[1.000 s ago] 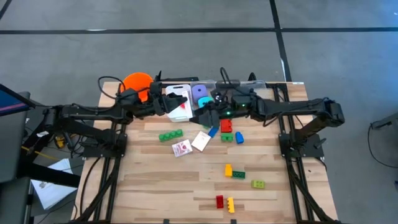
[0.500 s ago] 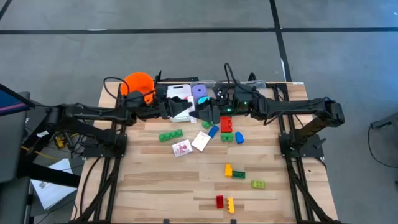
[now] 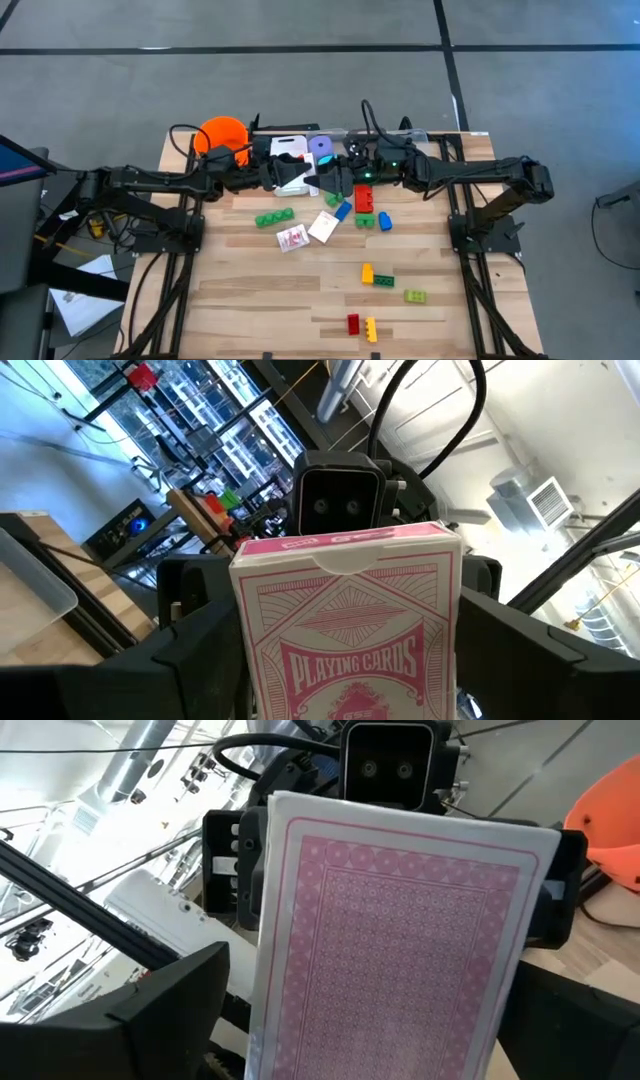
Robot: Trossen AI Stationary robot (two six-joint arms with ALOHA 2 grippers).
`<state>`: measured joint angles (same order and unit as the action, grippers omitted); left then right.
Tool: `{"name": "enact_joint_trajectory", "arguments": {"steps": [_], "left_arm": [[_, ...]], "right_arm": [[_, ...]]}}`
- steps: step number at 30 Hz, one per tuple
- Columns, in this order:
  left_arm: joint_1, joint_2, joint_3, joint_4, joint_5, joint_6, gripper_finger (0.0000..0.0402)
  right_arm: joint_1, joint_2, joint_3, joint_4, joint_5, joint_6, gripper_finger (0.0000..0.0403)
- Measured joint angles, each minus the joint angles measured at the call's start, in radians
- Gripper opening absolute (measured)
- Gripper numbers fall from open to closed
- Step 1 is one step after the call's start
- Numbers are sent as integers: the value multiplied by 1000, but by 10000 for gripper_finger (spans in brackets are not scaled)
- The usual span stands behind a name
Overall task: Pick & Place Toys
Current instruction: Put the pink deck of cards into the black bin
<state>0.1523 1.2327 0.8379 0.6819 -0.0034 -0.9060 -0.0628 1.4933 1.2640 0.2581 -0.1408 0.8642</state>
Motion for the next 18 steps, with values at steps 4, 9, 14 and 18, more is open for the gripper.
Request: {"name": "enact_joint_trajectory", "arguments": {"steps": [4, 9, 14, 18], "left_arm": [[3, 0, 0, -3, 7, 1, 295], [10, 0, 0, -3, 7, 7, 295], [23, 0, -2, 3, 4, 7, 295], [24, 0, -2, 6, 3, 7, 295]], "right_arm": [[1, 0, 0, -1, 0, 0, 400], [1, 0, 0, -3, 1, 0, 400], [1, 0, 1, -16, 12, 0, 400], [2, 0, 1, -18, 12, 17, 397]]}}
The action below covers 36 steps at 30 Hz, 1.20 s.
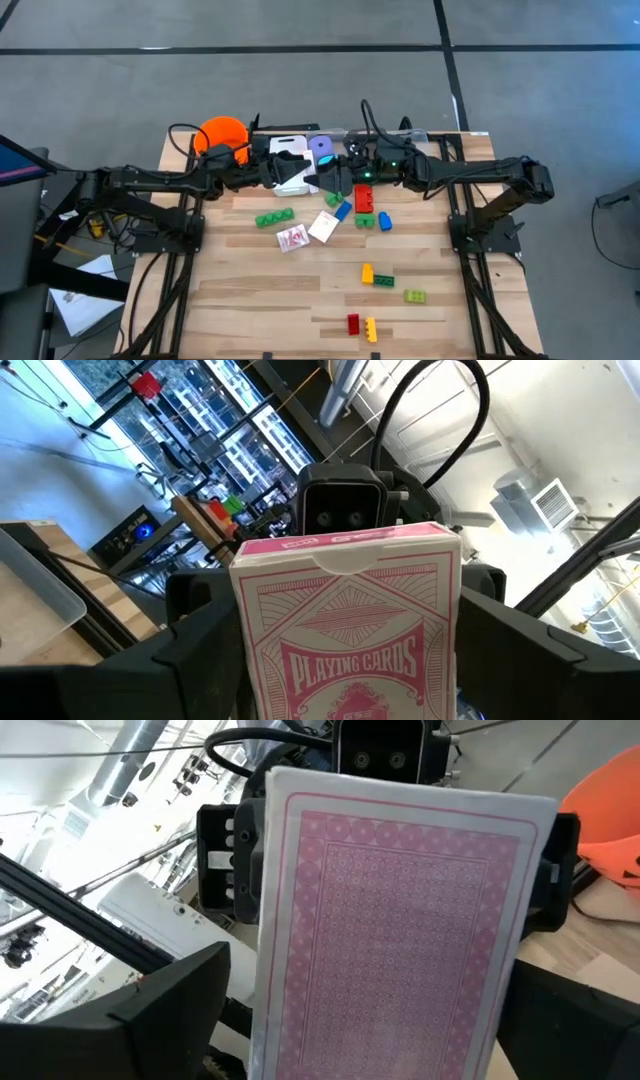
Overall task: Pick & Place Toys
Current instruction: Put the pink deck of cards into the black bin
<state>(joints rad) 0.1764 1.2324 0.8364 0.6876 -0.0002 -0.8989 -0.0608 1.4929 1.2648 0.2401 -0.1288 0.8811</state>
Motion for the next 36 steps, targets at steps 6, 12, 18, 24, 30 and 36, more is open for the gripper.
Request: {"name": "enact_joint_trajectory", "arguments": {"steps": [6, 12, 18, 24, 30, 36], "left_arm": [[0, 0, 0, 0, 0, 0, 295], [0, 0, -1, -4, -2, 0, 299], [1, 0, -1, -4, -2, 5, 322], [38, -11, -1, -1, 17, 35, 345], [126, -90, -1, -51, 94, 30, 359], [205, -229, -1, -260, 124, 32, 357]], "right_arm": [[0, 0, 0, -10, 0, 10, 370], [-1, -2, 2, -56, -1, 38, 306], [-2, -2, 2, -56, 10, 47, 303], [-4, -2, 2, -48, 11, 50, 309], [-3, -11, 2, -45, 0, 31, 306], [-32, -75, 3, -133, 31, -3, 307]]}}
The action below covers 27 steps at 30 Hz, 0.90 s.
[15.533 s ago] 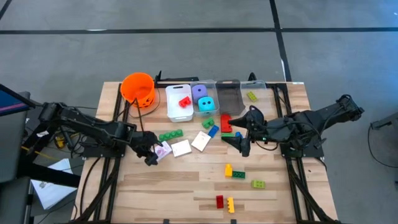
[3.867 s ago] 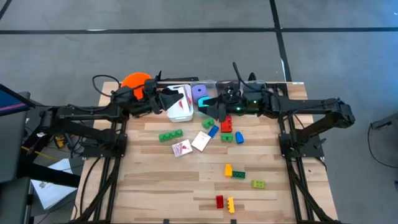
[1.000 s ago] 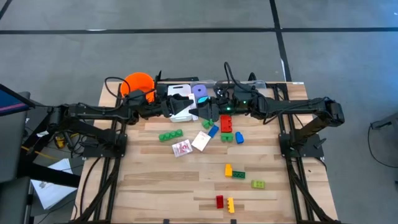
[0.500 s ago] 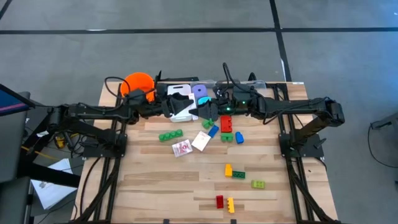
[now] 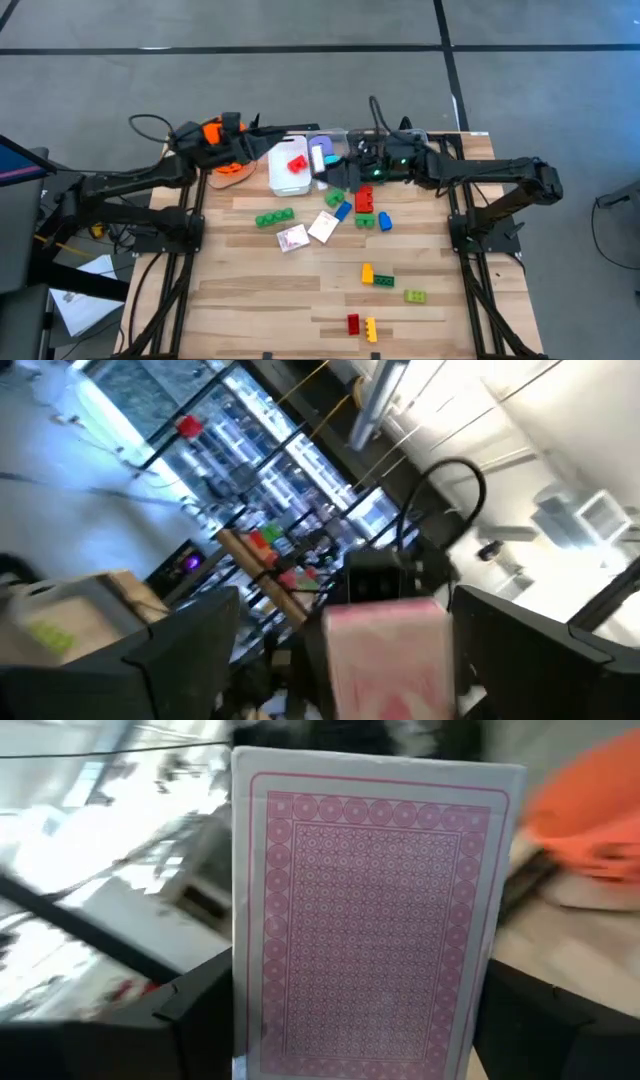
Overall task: Pick & Place Toys
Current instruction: Put the pink deck of cards into the black bin
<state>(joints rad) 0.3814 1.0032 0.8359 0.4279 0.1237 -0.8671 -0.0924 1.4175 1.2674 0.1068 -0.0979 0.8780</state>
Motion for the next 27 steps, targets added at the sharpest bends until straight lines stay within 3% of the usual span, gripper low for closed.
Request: {"name": "enact_joint_trajectory", "arguments": {"steps": [7, 15, 19, 27], "left_arm": [[26, -104, 0, -155, 1, 50, 352], [25, -84, 0, -168, 5, 49, 350], [20, -58, 0, -167, 5, 26, 346], [17, -1, 0, -168, 5, -59, 344]], "right_arm": [[-110, -152, -1, -420, 93, -40, 307], [-279, -202, -1, -842, 155, -48, 307], [-349, -152, -3, -927, 151, -86, 307], [-410, -21, -2, -913, 143, -130, 309]]}}
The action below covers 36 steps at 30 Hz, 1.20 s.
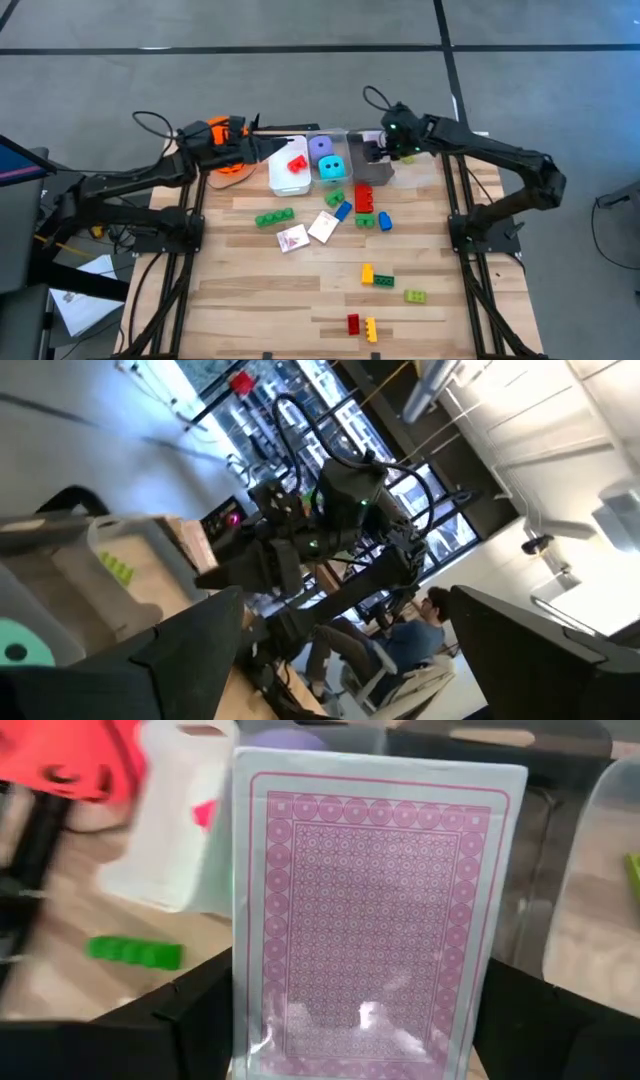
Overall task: Pick & Place Toys
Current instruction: Put the pink deck of cards into the black bin, then put the dark green game piece into the right transparent bin
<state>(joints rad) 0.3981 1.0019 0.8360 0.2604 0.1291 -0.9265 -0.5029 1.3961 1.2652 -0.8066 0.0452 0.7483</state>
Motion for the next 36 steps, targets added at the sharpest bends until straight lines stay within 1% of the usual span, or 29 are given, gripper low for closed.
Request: {"name": "enact_joint_trajectory", "arguments": {"steps": [6, 9, 13, 17, 24, 32, 34, 36], "left_arm": [[0, 29, 0, -1, 0, -48, 340], [-7, 29, 0, 3, 0, -50, 340], [-29, 28, 0, 1, 0, -50, 340], [-56, 28, 0, 1, 0, -50, 340], [-91, 28, 0, 1, 0, -50, 340], [-126, 28, 0, 0, 0, -50, 336], [-133, 28, 0, 0, 0, -50, 337], [-138, 28, 0, 0, 0, -48, 337]], "right_arm": [[-34, 114, 0, 1, 0, 0, 327], [-50, 160, 0, 4, 0, -1, 326], [-64, 194, 0, 12, 1, -46, 322], [-74, 195, 0, 30, 2, -112, 328], [-76, 186, 0, 50, 4, -170, 343], [-64, 188, 0, 53, -4, -143, 349], [-64, 188, 0, 52, -28, -129, 355], [-60, 188, 0, 54, -75, -122, 363]]}}
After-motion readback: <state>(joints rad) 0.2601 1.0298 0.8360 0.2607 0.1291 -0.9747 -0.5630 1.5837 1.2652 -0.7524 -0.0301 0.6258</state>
